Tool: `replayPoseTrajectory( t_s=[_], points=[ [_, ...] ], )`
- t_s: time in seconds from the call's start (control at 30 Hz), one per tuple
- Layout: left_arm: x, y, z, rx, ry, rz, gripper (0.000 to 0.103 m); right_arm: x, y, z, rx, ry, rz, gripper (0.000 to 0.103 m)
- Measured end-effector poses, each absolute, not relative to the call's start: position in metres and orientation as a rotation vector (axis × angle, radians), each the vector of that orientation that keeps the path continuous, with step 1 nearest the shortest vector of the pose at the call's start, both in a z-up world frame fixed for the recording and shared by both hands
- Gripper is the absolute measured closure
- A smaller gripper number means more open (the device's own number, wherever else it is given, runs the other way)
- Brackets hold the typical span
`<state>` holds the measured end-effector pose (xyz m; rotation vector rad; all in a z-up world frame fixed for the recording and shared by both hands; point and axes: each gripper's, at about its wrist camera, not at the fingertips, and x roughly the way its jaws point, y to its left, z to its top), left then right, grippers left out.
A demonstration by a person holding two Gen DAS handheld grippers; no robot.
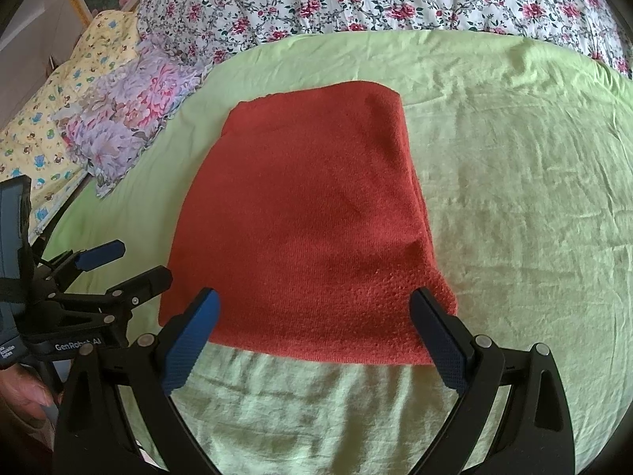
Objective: Fold small clothes
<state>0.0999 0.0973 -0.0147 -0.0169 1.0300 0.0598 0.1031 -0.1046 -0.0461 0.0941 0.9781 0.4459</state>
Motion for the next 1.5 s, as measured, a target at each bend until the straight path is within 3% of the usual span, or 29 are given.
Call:
replayPoseTrajectory(
  t_s=[1.5],
  points=[
    [0.1098,0.0976,-0.0085,-0.007,1.014,0.068,0.006,0.1094,-0.1129,-0.0413,0.134,0.968,0.429,0.006]
  ],
)
